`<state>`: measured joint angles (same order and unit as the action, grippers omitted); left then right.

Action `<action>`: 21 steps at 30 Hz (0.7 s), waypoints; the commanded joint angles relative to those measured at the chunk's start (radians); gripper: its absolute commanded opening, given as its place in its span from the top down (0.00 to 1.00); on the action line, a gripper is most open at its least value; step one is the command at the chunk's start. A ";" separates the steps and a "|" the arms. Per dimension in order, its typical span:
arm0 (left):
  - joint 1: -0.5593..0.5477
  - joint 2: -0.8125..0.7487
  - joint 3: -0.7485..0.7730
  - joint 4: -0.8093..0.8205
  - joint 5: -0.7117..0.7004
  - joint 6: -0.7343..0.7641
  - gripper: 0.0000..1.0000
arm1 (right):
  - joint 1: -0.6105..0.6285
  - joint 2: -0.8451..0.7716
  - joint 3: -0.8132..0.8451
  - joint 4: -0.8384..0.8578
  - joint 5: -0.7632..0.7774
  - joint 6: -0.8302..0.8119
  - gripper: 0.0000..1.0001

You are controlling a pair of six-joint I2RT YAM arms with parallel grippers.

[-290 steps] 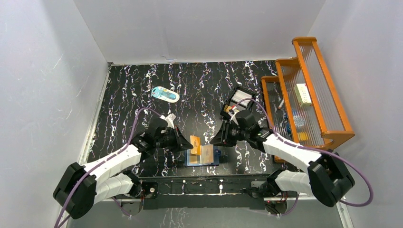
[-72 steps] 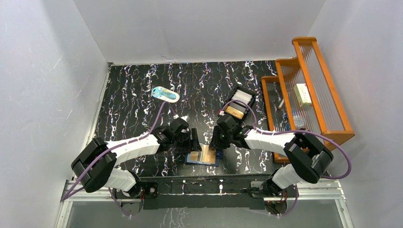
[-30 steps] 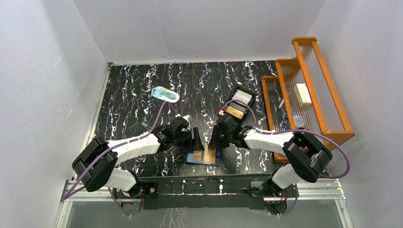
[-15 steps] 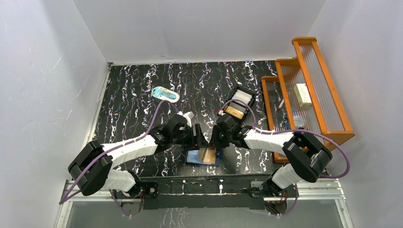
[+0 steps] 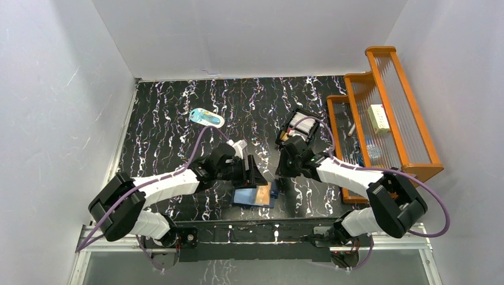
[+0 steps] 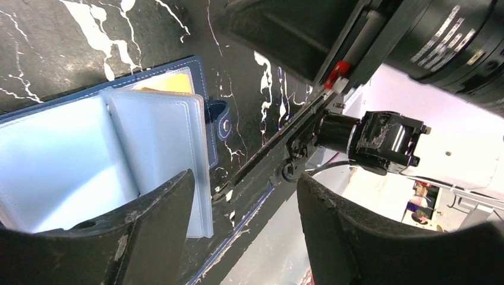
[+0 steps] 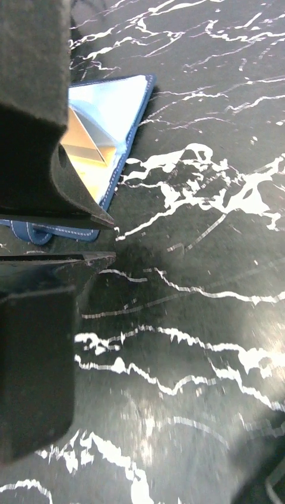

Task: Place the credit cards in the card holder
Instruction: Turn over the card slot in the card holder.

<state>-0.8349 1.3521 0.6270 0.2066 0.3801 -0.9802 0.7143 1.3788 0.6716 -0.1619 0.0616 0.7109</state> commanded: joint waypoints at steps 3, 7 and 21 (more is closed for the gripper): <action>-0.022 0.022 0.013 0.044 0.047 -0.004 0.38 | -0.089 -0.081 0.037 -0.049 0.018 -0.074 0.71; -0.030 0.057 0.024 0.056 0.054 -0.003 0.38 | -0.144 -0.116 0.072 -0.069 -0.014 -0.135 0.69; -0.040 0.061 0.079 -0.008 0.039 0.040 0.38 | -0.185 -0.110 0.148 -0.079 -0.062 -0.228 0.63</action>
<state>-0.8684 1.4410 0.6575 0.2295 0.4114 -0.9688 0.5373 1.2816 0.7746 -0.2462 0.0216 0.5186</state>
